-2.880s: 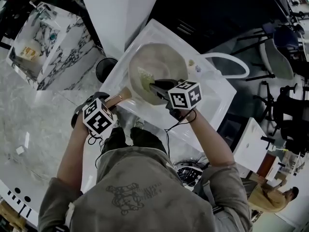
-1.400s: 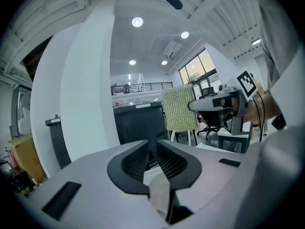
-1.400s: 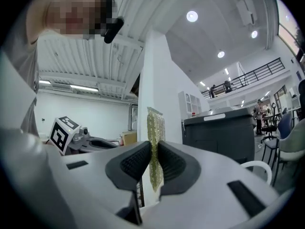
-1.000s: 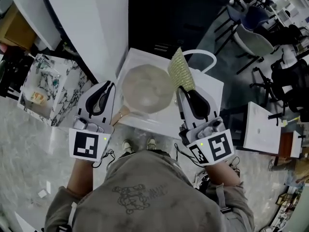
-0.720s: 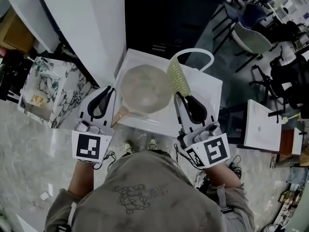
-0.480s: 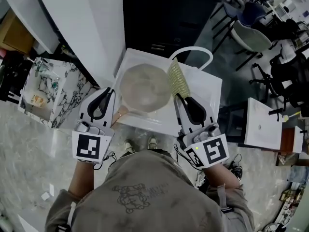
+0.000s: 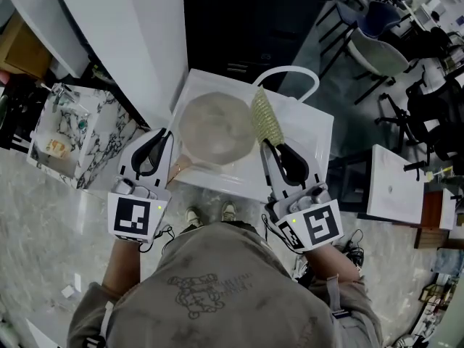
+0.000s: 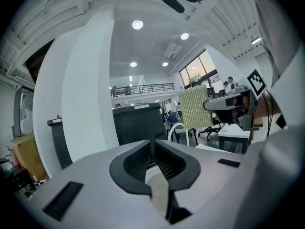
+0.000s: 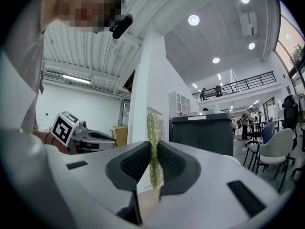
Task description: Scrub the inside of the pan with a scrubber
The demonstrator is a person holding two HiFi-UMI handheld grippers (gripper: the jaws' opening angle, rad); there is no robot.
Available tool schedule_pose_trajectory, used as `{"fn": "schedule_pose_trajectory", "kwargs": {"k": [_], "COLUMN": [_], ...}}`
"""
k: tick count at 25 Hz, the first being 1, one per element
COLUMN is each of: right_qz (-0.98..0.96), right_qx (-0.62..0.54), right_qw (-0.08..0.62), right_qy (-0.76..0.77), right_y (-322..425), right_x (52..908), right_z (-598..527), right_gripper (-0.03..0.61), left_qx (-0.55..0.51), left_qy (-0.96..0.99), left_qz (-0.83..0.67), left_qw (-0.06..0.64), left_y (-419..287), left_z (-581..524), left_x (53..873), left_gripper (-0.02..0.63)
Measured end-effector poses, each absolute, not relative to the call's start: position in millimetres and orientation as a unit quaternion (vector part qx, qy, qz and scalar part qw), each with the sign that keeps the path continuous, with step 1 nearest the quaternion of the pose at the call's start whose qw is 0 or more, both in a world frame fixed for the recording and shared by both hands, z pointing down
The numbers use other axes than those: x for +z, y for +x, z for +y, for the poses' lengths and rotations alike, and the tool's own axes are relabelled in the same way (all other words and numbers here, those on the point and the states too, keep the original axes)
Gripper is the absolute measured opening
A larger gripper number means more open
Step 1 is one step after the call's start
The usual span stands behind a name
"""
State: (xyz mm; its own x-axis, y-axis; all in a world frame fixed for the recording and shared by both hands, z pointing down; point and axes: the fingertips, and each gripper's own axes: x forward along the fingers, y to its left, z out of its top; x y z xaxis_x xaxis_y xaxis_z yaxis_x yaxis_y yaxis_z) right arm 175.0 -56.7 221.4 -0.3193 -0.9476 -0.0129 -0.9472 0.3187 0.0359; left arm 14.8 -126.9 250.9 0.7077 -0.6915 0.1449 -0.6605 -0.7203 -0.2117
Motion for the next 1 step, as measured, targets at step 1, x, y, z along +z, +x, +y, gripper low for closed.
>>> {"fn": "schedule_pose_trajectory", "kwargs": {"k": [1], "right_qz": [-0.812], "right_qx": [-0.022], "right_qw": [0.009], "right_qy": [0.583], "right_y": [174.4], "right_x": [220.7], "right_z": [-56.4], "right_gripper": [0.063], "left_qx": [-0.107], "left_qy": [-0.921], "left_qz": [0.367], "left_qw": [0.074], "left_y": [15.3], "left_z": [-127.2], "left_x": [250.4], "left_gripper": [0.04]}}
